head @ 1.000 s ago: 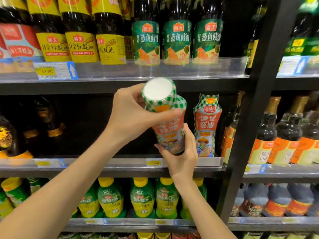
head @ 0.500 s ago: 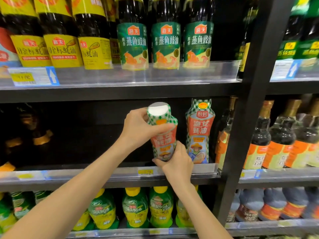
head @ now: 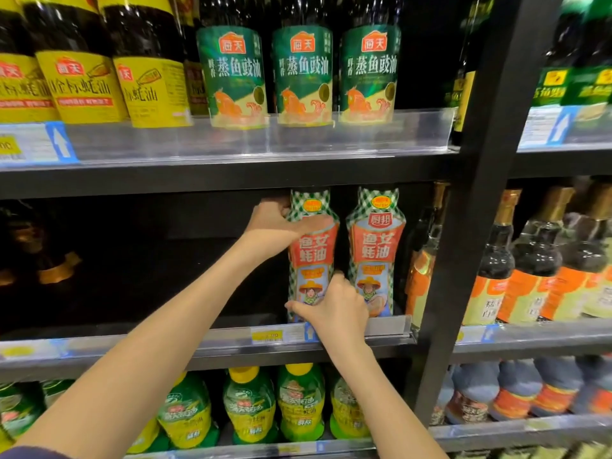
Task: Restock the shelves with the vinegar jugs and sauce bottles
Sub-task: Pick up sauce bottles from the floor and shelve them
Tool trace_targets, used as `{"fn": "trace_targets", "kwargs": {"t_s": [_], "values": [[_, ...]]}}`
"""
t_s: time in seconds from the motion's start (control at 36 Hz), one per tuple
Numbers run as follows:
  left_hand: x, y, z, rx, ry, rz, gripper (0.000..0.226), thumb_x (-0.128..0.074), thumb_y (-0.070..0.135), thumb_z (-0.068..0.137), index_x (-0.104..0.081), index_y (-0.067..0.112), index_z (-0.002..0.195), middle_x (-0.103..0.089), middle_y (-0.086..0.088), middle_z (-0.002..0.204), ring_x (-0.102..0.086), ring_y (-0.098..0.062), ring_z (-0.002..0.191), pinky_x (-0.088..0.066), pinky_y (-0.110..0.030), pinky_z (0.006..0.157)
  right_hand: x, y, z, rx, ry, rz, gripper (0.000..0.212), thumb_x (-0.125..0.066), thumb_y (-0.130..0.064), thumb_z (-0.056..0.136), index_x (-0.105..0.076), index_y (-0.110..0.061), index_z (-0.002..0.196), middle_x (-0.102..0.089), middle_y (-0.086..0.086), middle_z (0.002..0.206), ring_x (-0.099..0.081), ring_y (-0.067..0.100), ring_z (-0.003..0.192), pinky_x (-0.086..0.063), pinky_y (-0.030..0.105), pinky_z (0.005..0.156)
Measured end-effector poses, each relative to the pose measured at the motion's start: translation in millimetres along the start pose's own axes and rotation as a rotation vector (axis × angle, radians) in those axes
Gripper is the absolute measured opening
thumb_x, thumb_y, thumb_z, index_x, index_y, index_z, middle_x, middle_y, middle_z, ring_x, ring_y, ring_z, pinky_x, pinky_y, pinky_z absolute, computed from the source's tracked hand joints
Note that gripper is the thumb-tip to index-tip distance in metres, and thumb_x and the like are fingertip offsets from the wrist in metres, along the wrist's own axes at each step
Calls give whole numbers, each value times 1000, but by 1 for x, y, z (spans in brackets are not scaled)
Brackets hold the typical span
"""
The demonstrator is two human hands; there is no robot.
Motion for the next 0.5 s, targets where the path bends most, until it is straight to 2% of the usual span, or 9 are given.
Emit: {"fn": "trace_targets", "kwargs": {"t_s": [0.14, 0.19, 0.25, 0.33, 0.39, 0.5], "values": [[-6, -10, -8, -45, -31, -72, 24, -79, 28, 73, -62, 25, 89, -70, 8, 88, -68, -1, 77, -52, -14, 62, -2, 2, -3, 4, 20, 18, 78, -67, -69, 66, -47, -12, 114, -63, 2, 107, -62, 22, 103, -49, 34, 75], [-7, -24, -13, -63, -73, -65, 41, -82, 26, 70, -55, 31, 101, -68, 10, 96, -67, 1, 84, -53, -15, 69, -1, 3, -4, 16, 22, 24, 77, -67, -68, 67, -47, -12, 114, -63, 2, 106, -61, 22, 104, -48, 34, 75], [-6, -44, -19, -36, -127, -14, 61, -85, 33, 64, -49, 33, 114, -65, 11, 106, -66, 1, 93, -55, -22, 79, -1, 5, -4, 29, 21, 31, 75, -67, -67, 69, -46, -11, 115, -63, 2, 107, -61, 23, 104, -47, 34, 74], [-2, -72, -26, 19, -164, 131, 72, -87, 38, 59, -50, 28, 120, -64, 10, 108, -65, -5, 98, -56, -31, 86, -4, 7, -5, 63, 41, 59, 71, -67, -59, 73, -45, -11, 120, -61, 3, 112, -60, 25, 105, -45, 34, 74], [-1, -82, -29, 37, -169, 158, 63, -87, 38, 59, -57, 26, 113, -66, 8, 102, -66, -7, 92, -57, -32, 85, -6, 8, -6, 92, 82, 76, 68, -67, -54, 76, -44, -11, 123, -59, 2, 114, -60, 25, 105, -43, 33, 72], [-2, -87, -35, -42, -220, 213, 29, -82, 32, 69, -69, 30, 96, -71, 14, 94, -66, 0, 90, -56, -27, 83, -10, 9, -7, 108, 144, 111, 68, -67, -48, 78, -44, -8, 129, -60, 5, 116, -61, 26, 103, -47, 34, 74]]}}
Point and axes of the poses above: each hand's wrist, its own z-axis towards the middle knuckle, its own x-axis out of the back of the hand, y = z × x, the point moved 1 cm from there along z, towards the middle knuckle
